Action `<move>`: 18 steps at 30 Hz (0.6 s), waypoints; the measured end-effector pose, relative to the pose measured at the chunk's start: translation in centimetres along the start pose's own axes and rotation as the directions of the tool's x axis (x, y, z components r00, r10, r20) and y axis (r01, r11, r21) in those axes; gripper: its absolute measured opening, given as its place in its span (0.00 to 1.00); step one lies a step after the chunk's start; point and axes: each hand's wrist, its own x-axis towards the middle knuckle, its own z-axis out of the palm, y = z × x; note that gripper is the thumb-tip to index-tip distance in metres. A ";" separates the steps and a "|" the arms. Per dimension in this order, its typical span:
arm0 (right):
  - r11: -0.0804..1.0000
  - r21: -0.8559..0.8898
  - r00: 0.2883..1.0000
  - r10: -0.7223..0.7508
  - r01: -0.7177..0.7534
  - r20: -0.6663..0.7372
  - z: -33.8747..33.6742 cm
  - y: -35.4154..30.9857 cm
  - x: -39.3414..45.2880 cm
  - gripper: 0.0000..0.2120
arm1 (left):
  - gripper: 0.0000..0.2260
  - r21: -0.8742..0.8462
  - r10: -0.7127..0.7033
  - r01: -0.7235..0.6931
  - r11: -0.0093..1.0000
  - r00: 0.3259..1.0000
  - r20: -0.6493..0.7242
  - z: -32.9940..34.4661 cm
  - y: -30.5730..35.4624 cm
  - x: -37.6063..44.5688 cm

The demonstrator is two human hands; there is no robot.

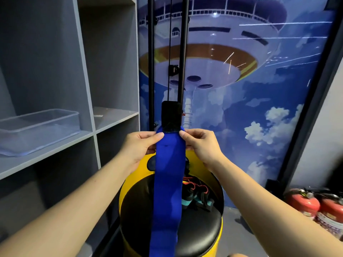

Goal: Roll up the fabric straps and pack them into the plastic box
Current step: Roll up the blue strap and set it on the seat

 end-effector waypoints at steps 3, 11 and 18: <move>0.998 -0.013 0.998 0.064 -0.064 -0.005 0.5 3.3 -0.1 0.09 | 0.09 0.000 -0.074 0.074 0.997 0.997 -0.009 -0.4 -3.1 0.4; 0.933 -0.130 0.937 0.345 -0.336 0.050 2.9 16.1 1.5 0.07 | 0.16 -0.025 -0.419 0.419 0.908 0.902 -0.104 -2.8 -16.4 3.8; 0.849 -0.167 0.857 0.514 -0.501 0.041 5.3 25.7 7.3 0.08 | 0.18 -0.020 -0.540 0.551 0.834 0.807 -0.239 -4.4 -24.4 9.7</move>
